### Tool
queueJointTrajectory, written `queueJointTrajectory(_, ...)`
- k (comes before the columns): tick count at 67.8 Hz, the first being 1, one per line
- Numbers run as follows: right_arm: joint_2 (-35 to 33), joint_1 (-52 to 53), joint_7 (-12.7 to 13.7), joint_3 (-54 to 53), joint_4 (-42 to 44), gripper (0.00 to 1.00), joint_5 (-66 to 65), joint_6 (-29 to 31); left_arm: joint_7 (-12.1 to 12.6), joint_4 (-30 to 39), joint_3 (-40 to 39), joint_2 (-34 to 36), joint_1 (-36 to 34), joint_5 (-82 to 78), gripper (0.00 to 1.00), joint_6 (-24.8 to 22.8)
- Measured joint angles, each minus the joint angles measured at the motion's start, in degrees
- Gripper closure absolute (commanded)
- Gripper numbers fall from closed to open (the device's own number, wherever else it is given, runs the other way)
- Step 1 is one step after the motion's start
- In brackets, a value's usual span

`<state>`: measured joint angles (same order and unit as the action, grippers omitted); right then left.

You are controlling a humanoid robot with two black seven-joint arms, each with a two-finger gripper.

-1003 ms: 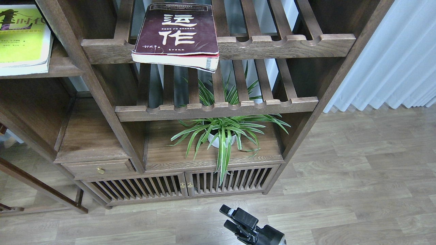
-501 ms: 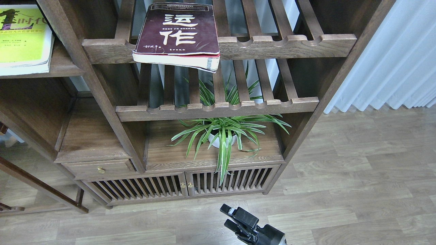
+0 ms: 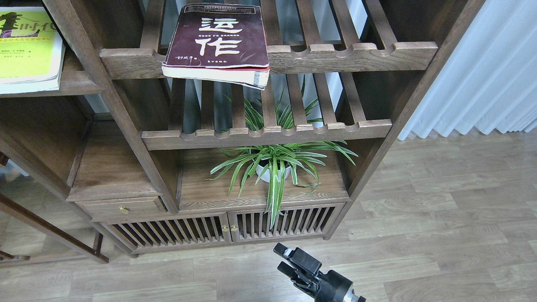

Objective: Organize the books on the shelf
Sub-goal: 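Raise the right gripper up toward the maroon book on the top shelf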

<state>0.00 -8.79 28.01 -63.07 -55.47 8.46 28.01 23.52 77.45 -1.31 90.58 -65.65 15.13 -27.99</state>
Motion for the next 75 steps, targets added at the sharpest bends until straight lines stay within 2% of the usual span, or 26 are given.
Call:
queueJointTrajectory(7,0.0,0.0,0.0,-0.55,-1.1,0.0,0.04,0.0,-0.61,0.1,4.87,0.62,0.0,0.0,0.0,0.0)
queueJointTrajectory(11,-0.01,0.1,-0.01,-0.91,-2.19,0.0,0.06,0.0,-2.32,0.44,7.77,0.15,0.03,0.0,0.0,0.0)
queueJointTrajectory(16,0.01,0.51,-0.01,-1.04,-3.05,0.0,0.07,0.0,-5.65,1.2,10.49,-0.95,0.07,0.0,0.0,0.0)
queueJointTrajectory(22,0.0,1.3,-0.01,-1.35,-3.83,0.0,0.07,-0.03,-11.82,1.74,12.55,-3.24,0.1,0.12,0.0,0.0)
queueJointTrajectory(25,0.0,1.81,0.0,-1.48,-4.36,0.0,0.06,-0.03,-15.79,1.79,13.07,-5.11,0.11,0.69,0.0,0.0)
queueJointTrajectory(30,-0.01,2.58,-0.22,-1.63,-5.93,0.0,0.02,-0.03,-20.5,1.69,13.39,-7.63,0.19,2.81,0.0,0.0)
queueJointTrajectory(31,0.0,3.01,-0.7,-1.68,-7.35,0.0,0.0,-0.03,-22.52,1.61,13.49,-9.1,0.36,5.19,0.0,0.0)
queueJointTrajectory(32,0.01,3.16,-0.89,-1.71,-7.87,0.0,0.0,-0.03,-23.0,1.58,13.53,-9.53,0.45,5.96,0.0,0.0)
queueJointTrajectory(41,0.01,4.34,-2.83,-1.8,-13.69,0.0,-0.06,-0.48,-24.52,1.37,13.59,-14.0,3.51,11.23,0.0,0.0)
queueJointTrajectory(57,0.0,6.23,-5.33,-1.71,-24.46,0.0,-1.12,-8.84,-24.81,-0.29,11.78,-25.67,14.87,13.53,0.0,0.0)
queueJointTrajectory(65,-0.01,7.69,-6.25,-1.82,-26.83,0.0,-2.56,-11.53,-24.6,-2.87,6.51,-32.6,22.1,14.5,0.0,0.0)
queueJointTrajectory(75,0.0,9.81,-7.1,-1.88,-29.13,0.0,-3.4,-15.26,-23.96,-7.85,-4.81,-41.89,32.4,14.28,0.0,0.0)
